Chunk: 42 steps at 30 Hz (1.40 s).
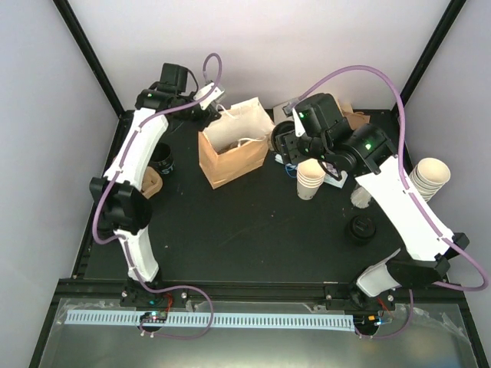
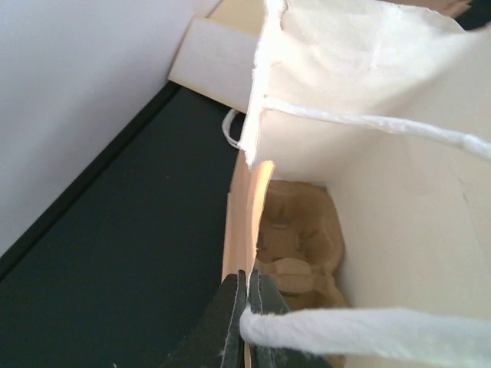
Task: Pack the takeout coffee
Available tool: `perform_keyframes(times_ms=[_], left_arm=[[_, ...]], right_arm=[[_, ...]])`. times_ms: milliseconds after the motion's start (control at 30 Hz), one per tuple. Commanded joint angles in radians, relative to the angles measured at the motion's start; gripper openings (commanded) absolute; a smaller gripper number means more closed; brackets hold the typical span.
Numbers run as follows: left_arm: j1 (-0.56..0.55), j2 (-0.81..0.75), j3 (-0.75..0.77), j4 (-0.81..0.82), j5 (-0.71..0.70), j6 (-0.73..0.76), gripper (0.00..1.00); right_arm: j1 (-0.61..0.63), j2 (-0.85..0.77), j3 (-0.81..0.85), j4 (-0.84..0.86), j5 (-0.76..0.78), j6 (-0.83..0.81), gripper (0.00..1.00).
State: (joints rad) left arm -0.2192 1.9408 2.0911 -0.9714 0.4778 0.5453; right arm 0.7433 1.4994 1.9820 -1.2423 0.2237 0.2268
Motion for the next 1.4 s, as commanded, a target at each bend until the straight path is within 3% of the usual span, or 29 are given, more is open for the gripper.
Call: perform_keyframes(times_ms=[0,267,500,667,900,1367], left_arm=[[-0.035,-0.143,-0.120,0.014,-0.037,0.023,0.02],[-0.098,-0.380,-0.394,0.109,-0.088,0.031,0.02],[-0.126,-0.509,-0.528,0.143,-0.118,0.013,0.01],[-0.152,-0.599,-0.665,0.225,-0.110,0.000,0.02],[-0.170,-0.735,-0.805,0.299,-0.069,-0.025,0.02],[-0.330,-0.983,-1.036,0.317,-0.028,-0.048,0.03]], right_arm=[[-0.008,-0.025,0.038,0.023,0.046,0.002,0.70],[0.024,-0.011,0.065,0.057,-0.020,-0.033,0.70],[0.072,-0.018,0.054,0.072,-0.094,-0.075,0.69],[0.192,-0.090,-0.144,0.149,-0.036,-0.069,0.68],[0.271,-0.193,-0.417,0.249,-0.032,-0.015,0.68],[0.504,-0.304,-0.616,0.291,0.102,-0.012,0.68]])
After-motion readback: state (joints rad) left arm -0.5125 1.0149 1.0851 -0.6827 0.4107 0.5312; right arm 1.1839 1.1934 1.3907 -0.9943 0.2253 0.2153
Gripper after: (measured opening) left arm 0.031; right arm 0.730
